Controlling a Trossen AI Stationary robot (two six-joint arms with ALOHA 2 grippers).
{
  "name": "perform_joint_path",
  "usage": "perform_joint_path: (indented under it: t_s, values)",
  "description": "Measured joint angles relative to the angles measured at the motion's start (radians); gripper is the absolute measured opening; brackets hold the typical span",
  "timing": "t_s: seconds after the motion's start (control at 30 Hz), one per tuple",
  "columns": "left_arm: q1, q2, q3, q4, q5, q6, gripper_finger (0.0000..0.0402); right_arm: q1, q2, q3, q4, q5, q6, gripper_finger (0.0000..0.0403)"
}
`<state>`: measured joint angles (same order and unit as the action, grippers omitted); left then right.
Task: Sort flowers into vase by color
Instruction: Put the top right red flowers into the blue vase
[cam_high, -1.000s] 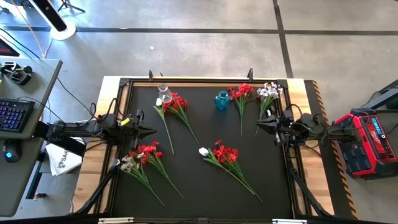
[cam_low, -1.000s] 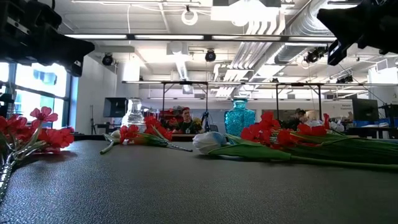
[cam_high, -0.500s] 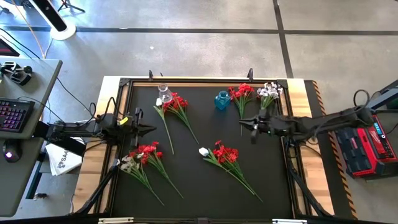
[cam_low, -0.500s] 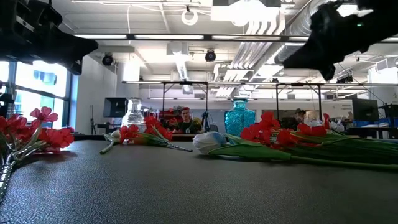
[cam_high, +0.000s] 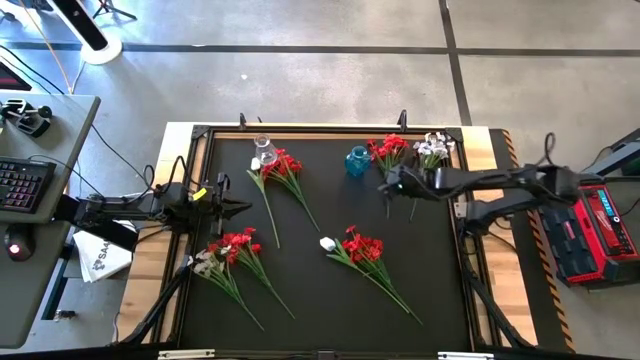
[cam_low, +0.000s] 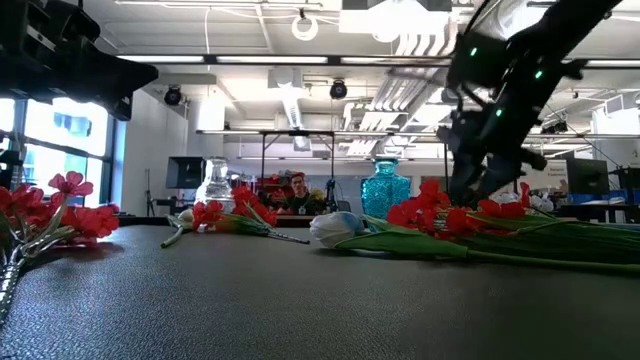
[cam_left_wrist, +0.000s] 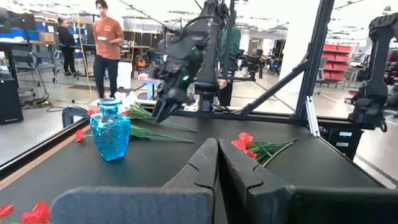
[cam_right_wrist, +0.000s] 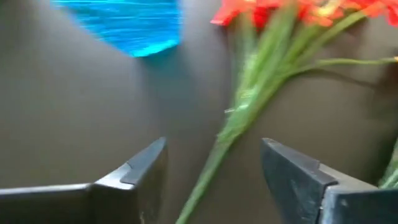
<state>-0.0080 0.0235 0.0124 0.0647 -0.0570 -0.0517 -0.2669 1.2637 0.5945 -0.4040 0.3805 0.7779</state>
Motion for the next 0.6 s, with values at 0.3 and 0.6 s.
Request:
perform_joint_path:
  t_s: [0.3,0.6]
  values:
    - [0.0,0.0,0.0,0.0,0.0,-0.04,0.0,-0.098,0.174,0.0,0.103,-0.007,0.003,0.0218]
    - [0.0,0.0,0.0,0.0,0.0,-0.042,0.0,-0.108,0.236,0.0,0.132,-0.008,0.01,0.0102]
